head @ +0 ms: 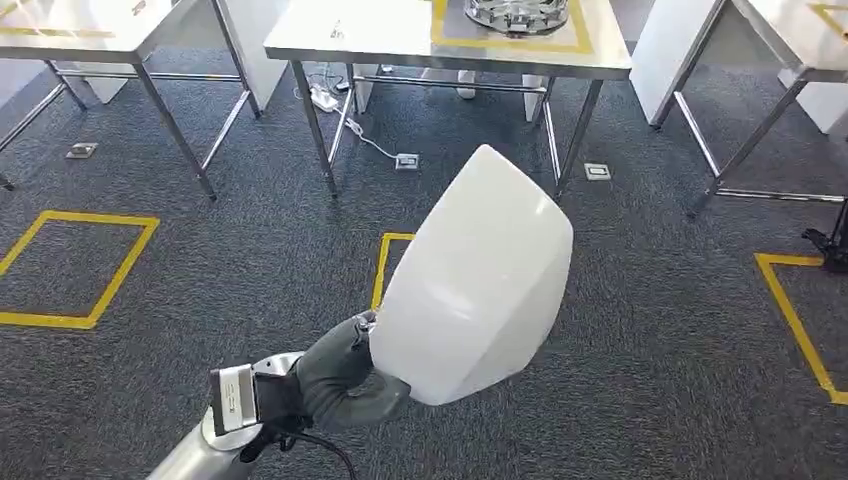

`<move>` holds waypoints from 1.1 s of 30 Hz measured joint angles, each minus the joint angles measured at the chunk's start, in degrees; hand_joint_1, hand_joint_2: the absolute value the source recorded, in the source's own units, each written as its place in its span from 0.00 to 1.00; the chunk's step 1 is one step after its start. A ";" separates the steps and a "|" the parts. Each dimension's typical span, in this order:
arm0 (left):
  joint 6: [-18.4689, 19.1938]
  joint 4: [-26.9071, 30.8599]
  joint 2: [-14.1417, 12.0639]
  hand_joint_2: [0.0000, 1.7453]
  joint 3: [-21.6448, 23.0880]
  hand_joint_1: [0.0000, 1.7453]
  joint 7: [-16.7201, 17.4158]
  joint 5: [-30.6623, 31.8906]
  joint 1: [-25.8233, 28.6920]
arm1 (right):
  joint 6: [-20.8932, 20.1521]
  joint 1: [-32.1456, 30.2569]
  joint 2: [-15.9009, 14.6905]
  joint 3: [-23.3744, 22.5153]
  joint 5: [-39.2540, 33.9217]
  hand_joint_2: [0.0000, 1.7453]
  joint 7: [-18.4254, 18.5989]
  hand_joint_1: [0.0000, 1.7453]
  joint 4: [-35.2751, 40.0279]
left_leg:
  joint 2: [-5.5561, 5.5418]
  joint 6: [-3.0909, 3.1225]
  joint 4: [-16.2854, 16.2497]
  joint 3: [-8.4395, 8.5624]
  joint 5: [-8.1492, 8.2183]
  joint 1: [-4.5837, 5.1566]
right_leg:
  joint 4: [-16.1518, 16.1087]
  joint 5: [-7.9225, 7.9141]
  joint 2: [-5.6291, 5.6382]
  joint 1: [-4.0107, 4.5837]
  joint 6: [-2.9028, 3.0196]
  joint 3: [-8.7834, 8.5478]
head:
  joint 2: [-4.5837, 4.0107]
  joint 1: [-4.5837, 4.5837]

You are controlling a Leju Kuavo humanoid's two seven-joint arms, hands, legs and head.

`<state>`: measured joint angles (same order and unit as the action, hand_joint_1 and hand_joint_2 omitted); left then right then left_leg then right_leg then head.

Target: Take the parts from the cabinet and place them on the table.

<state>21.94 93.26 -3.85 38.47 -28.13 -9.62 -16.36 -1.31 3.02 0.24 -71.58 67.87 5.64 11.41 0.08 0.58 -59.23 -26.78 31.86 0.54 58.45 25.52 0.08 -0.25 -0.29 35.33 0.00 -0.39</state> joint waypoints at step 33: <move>0.37 -0.02 0.26 1.00 0.20 1.00 0.63 0.11 -0.96 | -1.51 0.24 0.33 0.00 -0.39 0.00 -1.94 0.00 0.00 | -0.34 -0.85 -6.90 -3.51 0.50 -0.49 | -0.03 0.34 0.26 -0.21 0.88 -1.14 | 0.00 0.66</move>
<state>22.32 93.24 -3.58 38.66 -27.50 -9.51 -17.31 -2.82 3.26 0.57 -71.58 67.47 3.69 11.41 -0.26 -0.27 -66.13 -30.29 32.36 0.04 58.42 25.86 0.34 -0.46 0.59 34.19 0.00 0.26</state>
